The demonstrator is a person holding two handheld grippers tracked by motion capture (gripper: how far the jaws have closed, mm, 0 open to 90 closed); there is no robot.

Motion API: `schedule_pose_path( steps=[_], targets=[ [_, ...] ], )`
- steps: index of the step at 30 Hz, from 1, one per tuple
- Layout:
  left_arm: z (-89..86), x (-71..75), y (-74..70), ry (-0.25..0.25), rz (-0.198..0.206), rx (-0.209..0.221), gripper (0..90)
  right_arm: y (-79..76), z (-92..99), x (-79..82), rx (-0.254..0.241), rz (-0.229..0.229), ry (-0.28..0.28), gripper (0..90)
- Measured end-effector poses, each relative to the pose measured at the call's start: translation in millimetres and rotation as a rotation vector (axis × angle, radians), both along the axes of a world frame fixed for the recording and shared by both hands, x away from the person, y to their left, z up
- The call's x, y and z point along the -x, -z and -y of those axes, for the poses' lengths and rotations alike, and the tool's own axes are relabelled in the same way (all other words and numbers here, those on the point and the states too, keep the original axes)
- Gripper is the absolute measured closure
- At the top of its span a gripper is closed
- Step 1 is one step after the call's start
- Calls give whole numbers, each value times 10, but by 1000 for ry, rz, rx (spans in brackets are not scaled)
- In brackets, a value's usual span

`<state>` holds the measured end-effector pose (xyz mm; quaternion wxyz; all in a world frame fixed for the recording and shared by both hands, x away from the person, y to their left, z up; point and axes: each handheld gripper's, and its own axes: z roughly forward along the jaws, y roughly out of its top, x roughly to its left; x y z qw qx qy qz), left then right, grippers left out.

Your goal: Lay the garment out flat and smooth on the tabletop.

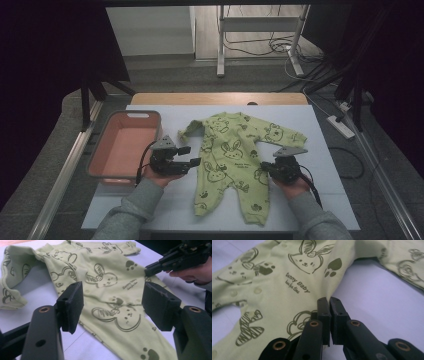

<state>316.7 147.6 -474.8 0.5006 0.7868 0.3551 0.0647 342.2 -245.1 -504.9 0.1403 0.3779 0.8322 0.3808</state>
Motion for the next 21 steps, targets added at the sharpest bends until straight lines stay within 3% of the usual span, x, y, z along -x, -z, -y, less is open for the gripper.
schedule_pose_path(
  steps=[10,16,19,21],
  targets=[
    [3,-14,10,3,-4,2,341,-103,257,122,-39,18,72,874],
    [16,-14,14,6,-6,-2,341,-97,437,68,-48,6,137,874],
    [25,-15,19,8,-7,-6,341,-60,425,44,-39,-8,134,867],
    [27,-13,18,8,-6,-7,341,-53,383,61,-29,18,121,787]
  ],
)
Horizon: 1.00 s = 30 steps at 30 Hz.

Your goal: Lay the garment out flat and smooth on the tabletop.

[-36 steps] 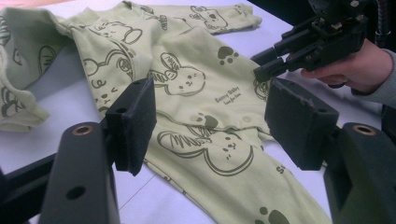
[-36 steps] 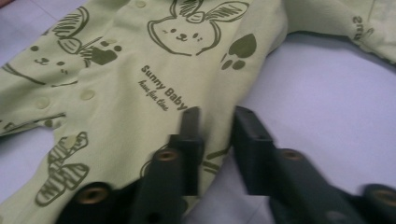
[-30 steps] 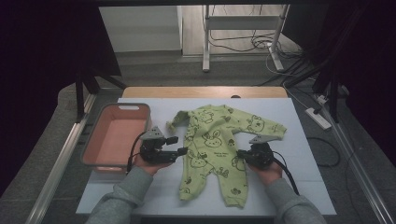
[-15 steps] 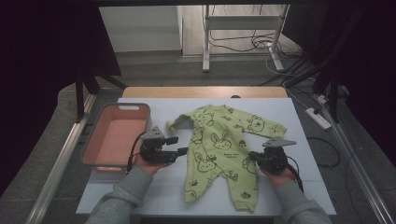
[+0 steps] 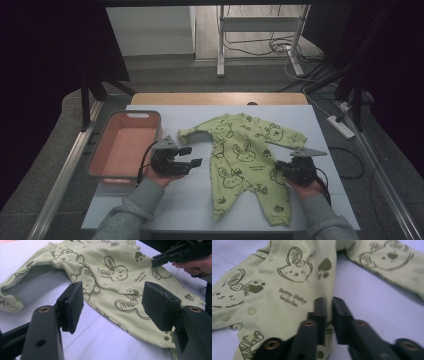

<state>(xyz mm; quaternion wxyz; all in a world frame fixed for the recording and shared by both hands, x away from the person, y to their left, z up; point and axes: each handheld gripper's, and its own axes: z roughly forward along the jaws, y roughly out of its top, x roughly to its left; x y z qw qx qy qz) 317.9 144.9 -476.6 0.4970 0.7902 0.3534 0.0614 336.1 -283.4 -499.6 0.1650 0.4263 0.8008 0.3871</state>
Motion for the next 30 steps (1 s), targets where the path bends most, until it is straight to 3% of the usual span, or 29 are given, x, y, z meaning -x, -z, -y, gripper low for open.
schedule_pose_path(
  steps=[7,11,16,20,26,30],
  targets=[
    [-6,-5,4,-1,-1,1,341,-121,-127,121,-8,109,-32,593],
    [-6,-4,2,0,0,0,341,-159,-247,190,-38,113,-112,577],
    [-6,-3,2,0,-1,0,341,-151,-487,302,-70,83,-270,557],
    [-8,-4,5,0,-3,3,341,-68,-691,392,-56,21,-405,547],
    [-11,-8,8,1,-5,5,341,32,-856,520,-29,-28,-515,515],
    [-8,-6,5,2,-3,4,341,70,-935,550,-15,-43,-539,488]
  ],
)
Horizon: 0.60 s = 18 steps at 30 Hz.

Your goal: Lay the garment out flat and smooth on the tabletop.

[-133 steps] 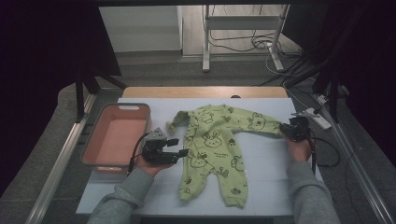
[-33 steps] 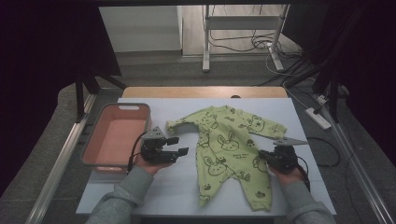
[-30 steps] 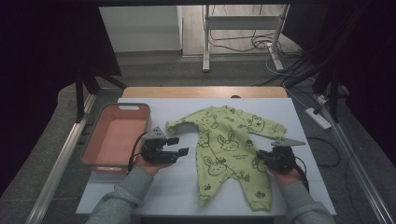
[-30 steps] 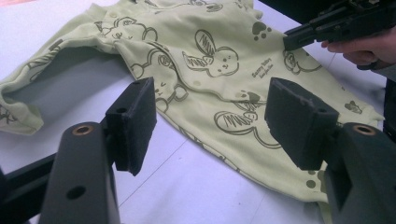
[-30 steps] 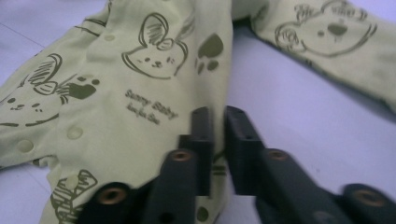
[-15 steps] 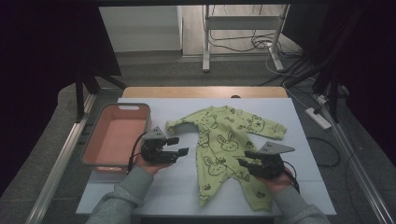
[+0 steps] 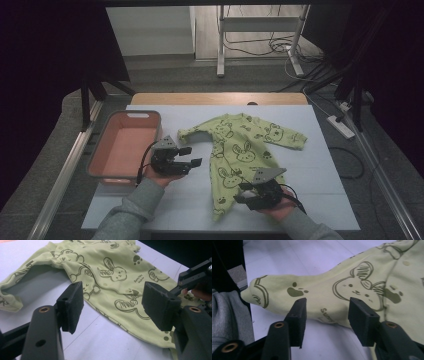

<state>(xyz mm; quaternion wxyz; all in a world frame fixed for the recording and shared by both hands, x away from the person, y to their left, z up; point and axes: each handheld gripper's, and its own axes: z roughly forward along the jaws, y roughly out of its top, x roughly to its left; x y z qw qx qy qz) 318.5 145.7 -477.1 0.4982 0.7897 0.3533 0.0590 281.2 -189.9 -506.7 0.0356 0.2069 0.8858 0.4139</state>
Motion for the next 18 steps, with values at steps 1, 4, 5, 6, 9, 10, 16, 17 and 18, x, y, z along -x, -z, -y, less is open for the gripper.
schedule_pose_path(
  steps=[1,4,5,6,9,10,16,17,18],
  targets=[
    [0,-2,2,0,-1,-1,341,3,-14,6,4,0,-6,479],
    [2,0,1,0,-1,-2,341,-1,-39,34,-2,11,-31,463],
    [4,3,0,-1,-1,-4,341,-4,-48,42,-3,15,-40,461],
    [6,4,0,0,0,-5,341,-6,-58,52,-5,19,-52,459],
    [13,1,5,1,-1,-6,341,3,-112,75,-1,31,-89,451],
    [14,1,6,2,-1,-6,341,13,-141,74,8,34,-99,451],
    [16,0,8,2,-1,-8,341,89,-301,19,59,40,-123,453],
    [17,1,7,3,0,-9,341,102,-316,9,64,38,-128,453],
    [18,2,7,4,0,-9,341,116,-332,-2,74,37,-131,454]
  ],
)
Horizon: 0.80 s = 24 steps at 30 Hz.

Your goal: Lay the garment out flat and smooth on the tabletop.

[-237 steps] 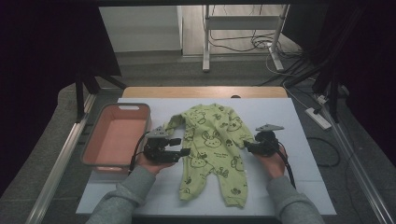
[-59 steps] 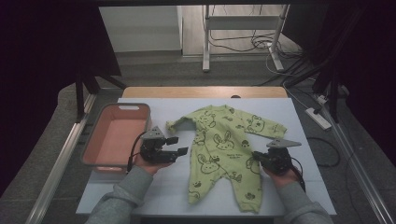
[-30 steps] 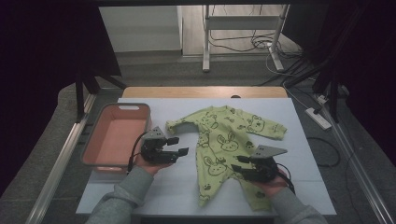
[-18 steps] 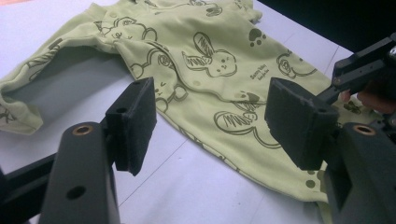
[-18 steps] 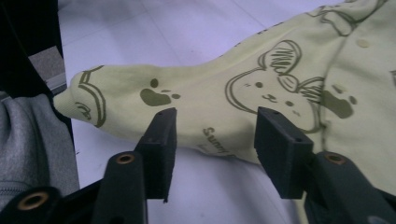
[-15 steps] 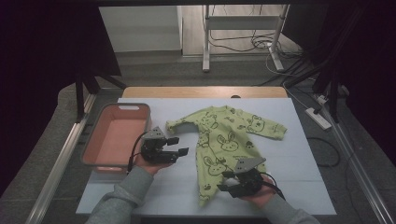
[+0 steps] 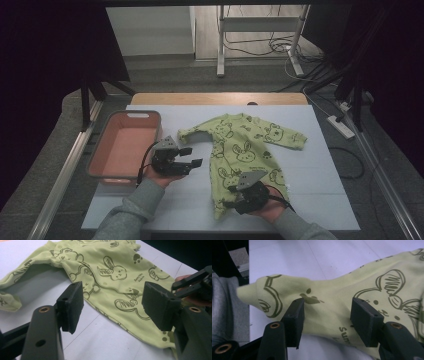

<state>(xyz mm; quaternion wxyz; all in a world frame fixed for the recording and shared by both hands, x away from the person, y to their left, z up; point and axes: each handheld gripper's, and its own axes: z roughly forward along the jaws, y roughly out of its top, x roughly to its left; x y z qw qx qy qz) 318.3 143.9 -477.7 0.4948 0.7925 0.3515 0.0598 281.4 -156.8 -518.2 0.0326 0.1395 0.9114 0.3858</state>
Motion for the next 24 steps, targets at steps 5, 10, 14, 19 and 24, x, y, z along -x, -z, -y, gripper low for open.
schedule_pose_path(
  steps=[5,10,14,19,24],
  targets=[
    [-3,-5,5,-3,-3,1,341,56,-38,-49,28,1,-12,549],
    [2,-4,5,-1,-2,-2,341,67,-50,-84,34,-41,-25,763],
    [3,-3,6,-1,-2,-3,341,65,-43,-102,41,-43,-1,854],
    [2,-2,4,-1,-1,-3,341,55,-26,-117,31,-53,0,858],
    [-1,0,2,1,0,-3,341,-10,67,-115,16,-25,2,736]
  ],
)
